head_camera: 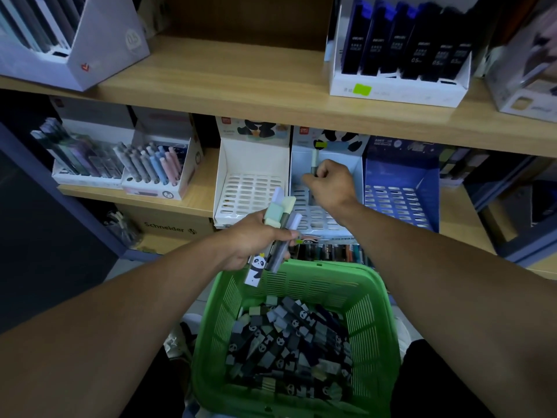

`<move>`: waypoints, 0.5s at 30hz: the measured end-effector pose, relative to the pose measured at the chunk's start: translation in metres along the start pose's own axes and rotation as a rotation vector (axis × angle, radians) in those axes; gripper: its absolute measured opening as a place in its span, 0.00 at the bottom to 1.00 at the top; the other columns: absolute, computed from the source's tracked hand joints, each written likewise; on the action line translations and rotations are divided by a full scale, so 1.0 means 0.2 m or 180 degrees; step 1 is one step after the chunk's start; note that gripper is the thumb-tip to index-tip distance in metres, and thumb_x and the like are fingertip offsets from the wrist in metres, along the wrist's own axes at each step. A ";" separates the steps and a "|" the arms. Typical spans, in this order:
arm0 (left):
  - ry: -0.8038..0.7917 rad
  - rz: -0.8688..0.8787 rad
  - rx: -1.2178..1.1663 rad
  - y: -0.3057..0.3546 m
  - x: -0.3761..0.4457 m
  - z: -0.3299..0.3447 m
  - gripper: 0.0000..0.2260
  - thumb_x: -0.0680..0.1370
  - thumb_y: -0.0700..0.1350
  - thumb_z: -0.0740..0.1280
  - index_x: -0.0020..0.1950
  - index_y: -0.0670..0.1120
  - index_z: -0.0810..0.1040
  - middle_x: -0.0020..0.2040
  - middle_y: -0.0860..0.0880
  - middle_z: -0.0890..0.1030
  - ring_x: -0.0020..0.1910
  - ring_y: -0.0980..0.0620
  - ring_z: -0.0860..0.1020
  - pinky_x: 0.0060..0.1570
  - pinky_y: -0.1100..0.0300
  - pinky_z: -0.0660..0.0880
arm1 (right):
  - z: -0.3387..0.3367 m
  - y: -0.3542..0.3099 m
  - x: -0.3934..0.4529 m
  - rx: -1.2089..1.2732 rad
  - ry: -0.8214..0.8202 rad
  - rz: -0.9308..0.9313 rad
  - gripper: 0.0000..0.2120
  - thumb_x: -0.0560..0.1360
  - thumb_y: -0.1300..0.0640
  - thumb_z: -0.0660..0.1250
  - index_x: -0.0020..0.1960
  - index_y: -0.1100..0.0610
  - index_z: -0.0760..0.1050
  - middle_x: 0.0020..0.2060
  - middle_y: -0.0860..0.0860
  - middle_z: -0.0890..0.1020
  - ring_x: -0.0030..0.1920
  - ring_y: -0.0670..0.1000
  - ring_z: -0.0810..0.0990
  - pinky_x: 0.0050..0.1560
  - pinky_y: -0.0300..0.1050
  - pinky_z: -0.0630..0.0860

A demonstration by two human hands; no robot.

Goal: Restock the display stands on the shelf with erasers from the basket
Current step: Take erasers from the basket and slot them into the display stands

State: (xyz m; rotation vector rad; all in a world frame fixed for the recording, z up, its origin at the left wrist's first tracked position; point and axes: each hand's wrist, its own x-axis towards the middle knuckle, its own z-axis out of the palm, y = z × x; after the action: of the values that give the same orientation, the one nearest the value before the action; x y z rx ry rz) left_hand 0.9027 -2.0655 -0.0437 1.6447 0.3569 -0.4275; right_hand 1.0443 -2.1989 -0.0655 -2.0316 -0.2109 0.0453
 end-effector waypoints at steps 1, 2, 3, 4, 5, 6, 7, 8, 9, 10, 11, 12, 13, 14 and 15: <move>-0.0009 -0.0001 0.0015 0.00 0.00 0.00 0.10 0.77 0.43 0.72 0.56 0.44 0.76 0.39 0.51 0.84 0.33 0.54 0.82 0.58 0.54 0.72 | -0.01 0.00 0.00 0.0159 -0.0003 0.0100 0.21 0.72 0.57 0.75 0.35 0.54 0.62 0.29 0.50 0.67 0.30 0.52 0.69 0.33 0.48 0.71; -0.0012 -0.0018 0.0030 -0.01 0.00 0.00 0.12 0.77 0.43 0.72 0.58 0.44 0.76 0.39 0.50 0.84 0.34 0.54 0.82 0.58 0.54 0.73 | -0.01 0.00 0.00 0.0310 -0.0007 0.0183 0.21 0.71 0.57 0.78 0.37 0.54 0.63 0.30 0.51 0.68 0.30 0.53 0.72 0.33 0.50 0.75; -0.0001 -0.0053 0.0033 -0.02 0.00 0.00 0.14 0.77 0.43 0.72 0.61 0.44 0.75 0.39 0.50 0.84 0.34 0.53 0.82 0.55 0.55 0.76 | -0.02 0.00 0.00 0.0485 -0.0020 0.0238 0.22 0.70 0.58 0.79 0.39 0.54 0.63 0.33 0.53 0.70 0.29 0.53 0.75 0.33 0.51 0.78; 0.0020 -0.0101 0.0042 -0.03 0.00 0.00 0.16 0.77 0.42 0.72 0.63 0.44 0.74 0.39 0.49 0.84 0.33 0.53 0.82 0.48 0.57 0.78 | -0.02 -0.01 0.00 0.0685 -0.0041 0.0258 0.23 0.69 0.60 0.80 0.42 0.54 0.63 0.36 0.55 0.72 0.28 0.51 0.78 0.33 0.51 0.81; 0.0046 -0.0152 0.0064 -0.03 0.00 0.00 0.18 0.77 0.41 0.73 0.65 0.44 0.73 0.40 0.48 0.84 0.33 0.53 0.82 0.42 0.60 0.78 | -0.02 -0.01 0.00 0.0833 -0.0044 0.0250 0.23 0.69 0.63 0.79 0.43 0.54 0.63 0.41 0.57 0.74 0.28 0.48 0.80 0.33 0.49 0.82; 0.0067 -0.0201 0.0081 -0.04 0.00 -0.01 0.20 0.76 0.41 0.73 0.67 0.44 0.72 0.40 0.48 0.83 0.33 0.53 0.82 0.37 0.62 0.78 | -0.01 -0.02 0.00 0.0902 -0.0025 0.0226 0.23 0.69 0.64 0.79 0.45 0.55 0.63 0.44 0.58 0.75 0.29 0.45 0.82 0.32 0.46 0.82; 0.0073 -0.0236 0.0086 -0.05 0.00 -0.01 0.22 0.76 0.40 0.73 0.68 0.45 0.72 0.41 0.48 0.83 0.33 0.52 0.82 0.36 0.62 0.79 | -0.01 -0.02 0.00 0.0936 0.0000 0.0202 0.23 0.69 0.64 0.79 0.46 0.56 0.64 0.47 0.59 0.75 0.30 0.45 0.82 0.32 0.45 0.82; 0.0076 -0.0252 0.0088 -0.06 0.00 -0.02 0.23 0.76 0.40 0.74 0.69 0.45 0.71 0.43 0.48 0.83 0.33 0.52 0.82 0.35 0.61 0.79 | 0.00 -0.02 0.01 0.0980 0.0020 0.0215 0.23 0.69 0.65 0.79 0.49 0.56 0.65 0.47 0.60 0.75 0.31 0.48 0.82 0.33 0.46 0.82; 0.0082 -0.0253 0.0092 -0.06 0.00 -0.03 0.24 0.76 0.40 0.74 0.70 0.46 0.70 0.45 0.48 0.83 0.34 0.51 0.82 0.36 0.61 0.79 | 0.00 -0.01 0.01 0.1020 0.0030 0.0248 0.22 0.69 0.65 0.79 0.51 0.57 0.66 0.46 0.61 0.76 0.32 0.52 0.82 0.35 0.49 0.83; 0.0091 -0.0246 0.0098 -0.07 0.00 -0.03 0.24 0.76 0.39 0.74 0.70 0.46 0.70 0.46 0.47 0.83 0.34 0.51 0.82 0.36 0.60 0.79 | 0.01 -0.01 0.01 0.1001 0.0027 0.0285 0.21 0.70 0.65 0.78 0.53 0.58 0.68 0.45 0.60 0.78 0.33 0.55 0.81 0.38 0.52 0.84; 0.0098 -0.0240 0.0091 -0.07 0.00 -0.03 0.24 0.76 0.39 0.73 0.70 0.46 0.70 0.46 0.47 0.83 0.34 0.51 0.82 0.35 0.61 0.79 | 0.02 0.00 0.01 0.0909 0.0017 0.0291 0.18 0.71 0.64 0.78 0.54 0.60 0.71 0.43 0.59 0.80 0.33 0.56 0.81 0.42 0.55 0.84; 0.0099 -0.0240 0.0078 -0.07 0.00 -0.04 0.24 0.76 0.39 0.73 0.69 0.46 0.70 0.45 0.47 0.83 0.34 0.51 0.82 0.35 0.61 0.79 | 0.03 0.01 0.02 0.0780 0.0009 0.0269 0.15 0.72 0.63 0.77 0.54 0.63 0.74 0.41 0.59 0.81 0.34 0.55 0.82 0.44 0.57 0.84; 0.0091 -0.0248 0.0065 -0.07 -0.01 -0.04 0.23 0.76 0.40 0.73 0.69 0.46 0.70 0.44 0.47 0.83 0.34 0.51 0.82 0.34 0.62 0.79 | 0.04 0.02 0.03 0.0646 -0.0004 0.0235 0.13 0.74 0.62 0.75 0.55 0.64 0.76 0.40 0.58 0.83 0.34 0.53 0.83 0.46 0.58 0.84; 0.0075 -0.0257 0.0056 -0.07 -0.01 -0.05 0.23 0.76 0.40 0.73 0.69 0.46 0.70 0.44 0.48 0.83 0.34 0.51 0.82 0.34 0.62 0.79 | 0.04 0.03 0.04 0.0503 -0.0027 0.0188 0.12 0.76 0.61 0.74 0.56 0.64 0.77 0.41 0.58 0.83 0.36 0.52 0.83 0.47 0.59 0.83; 0.0054 -0.0256 0.0057 -0.06 -0.01 -0.05 0.22 0.76 0.40 0.73 0.68 0.46 0.71 0.43 0.48 0.83 0.35 0.51 0.82 0.34 0.63 0.79 | 0.04 0.04 0.05 0.0330 -0.0070 0.0121 0.11 0.77 0.59 0.72 0.57 0.63 0.76 0.42 0.58 0.83 0.37 0.52 0.84 0.48 0.59 0.83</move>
State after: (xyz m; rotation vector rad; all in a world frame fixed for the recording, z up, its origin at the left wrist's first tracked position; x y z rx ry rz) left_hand 0.8958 -2.0538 -0.0533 1.6563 0.4341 -0.4783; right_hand 1.0546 -2.1936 -0.0760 -1.9327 -0.1799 0.1003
